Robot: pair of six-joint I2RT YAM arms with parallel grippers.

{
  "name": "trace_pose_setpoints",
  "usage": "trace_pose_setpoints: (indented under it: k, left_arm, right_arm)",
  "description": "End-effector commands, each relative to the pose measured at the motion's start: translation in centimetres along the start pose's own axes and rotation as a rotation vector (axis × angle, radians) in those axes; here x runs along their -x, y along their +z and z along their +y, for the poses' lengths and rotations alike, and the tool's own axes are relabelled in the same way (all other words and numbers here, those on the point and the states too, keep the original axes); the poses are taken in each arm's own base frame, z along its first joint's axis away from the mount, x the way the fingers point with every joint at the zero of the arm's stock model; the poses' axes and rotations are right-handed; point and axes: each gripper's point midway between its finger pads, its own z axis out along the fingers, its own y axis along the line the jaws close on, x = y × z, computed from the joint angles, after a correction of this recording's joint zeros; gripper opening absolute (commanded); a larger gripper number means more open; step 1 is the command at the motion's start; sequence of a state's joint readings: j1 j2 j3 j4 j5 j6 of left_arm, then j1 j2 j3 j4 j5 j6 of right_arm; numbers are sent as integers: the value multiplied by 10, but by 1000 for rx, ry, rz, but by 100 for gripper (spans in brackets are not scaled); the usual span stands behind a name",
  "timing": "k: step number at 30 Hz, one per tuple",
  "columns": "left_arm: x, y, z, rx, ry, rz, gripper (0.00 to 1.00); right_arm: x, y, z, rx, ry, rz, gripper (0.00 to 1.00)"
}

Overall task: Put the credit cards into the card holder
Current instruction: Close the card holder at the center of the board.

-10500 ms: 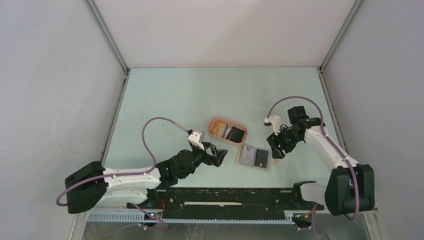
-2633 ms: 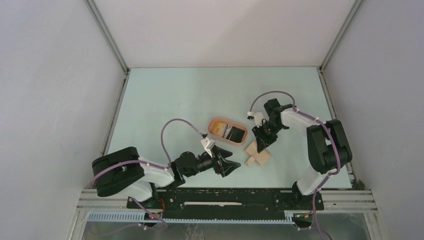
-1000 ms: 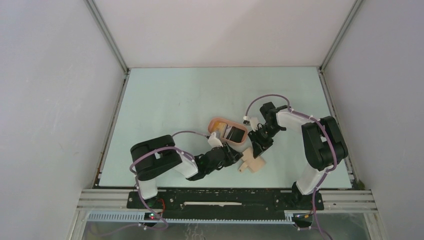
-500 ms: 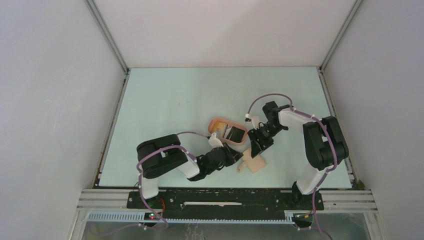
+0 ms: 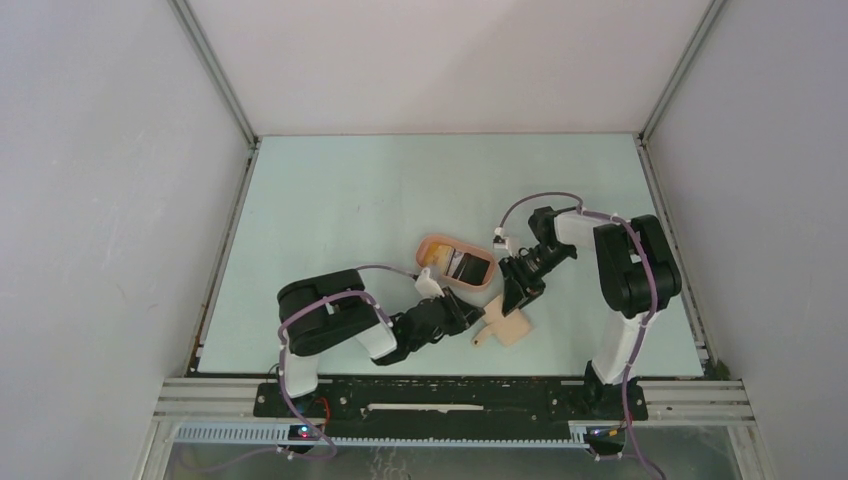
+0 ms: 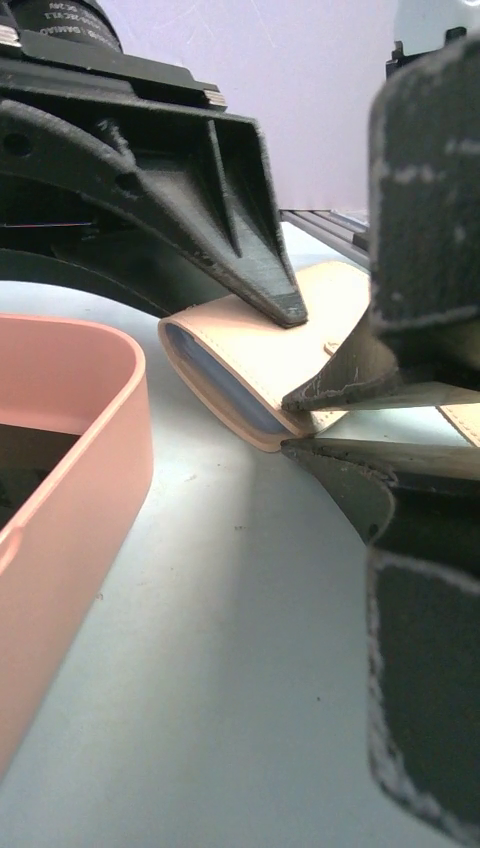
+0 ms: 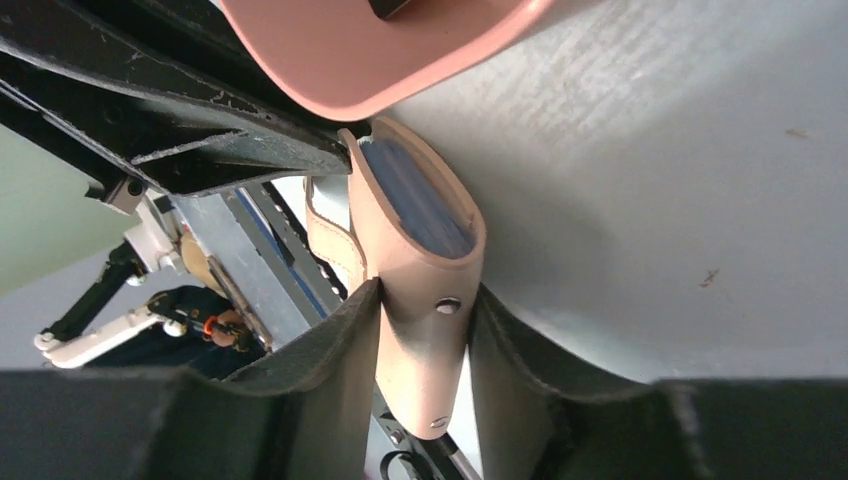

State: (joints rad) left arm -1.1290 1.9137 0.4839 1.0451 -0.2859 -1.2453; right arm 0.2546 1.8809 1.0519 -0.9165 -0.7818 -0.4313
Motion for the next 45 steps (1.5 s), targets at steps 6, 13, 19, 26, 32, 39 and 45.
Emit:
trace_pose_setpoints:
  k: [6, 13, 19, 26, 32, 39, 45]
  left_arm:
    - [8, -18, 13, 7, 130, -15, 29]
    - [47, -59, -26, -124, 328, -128, 43]
    - [68, -87, -44, -164, 621, -173, 48]
    - [123, -125, -45, -59, 869, -364, 63]
    - [152, -150, -36, -30, 832, -528, 93]
    - [144, -153, -30, -72, 797, -520, 95]
    - [141, -154, -30, -94, 788, -510, 95]
  right_arm:
    - [14, -19, 20, 111, -34, -75, 11]
    - [19, -63, 33, 64, -153, -218, 0]
    - [18, -116, 22, -201, -242, -346, 0]
    - [20, -208, -11, -893, -334, -425, 0]
    - [23, -234, -39, -1373, -377, -319, 0]
    - [37, -198, -60, -1507, -466, -197, 0]
    - [39, -145, -56, -1409, -563, -127, 0]
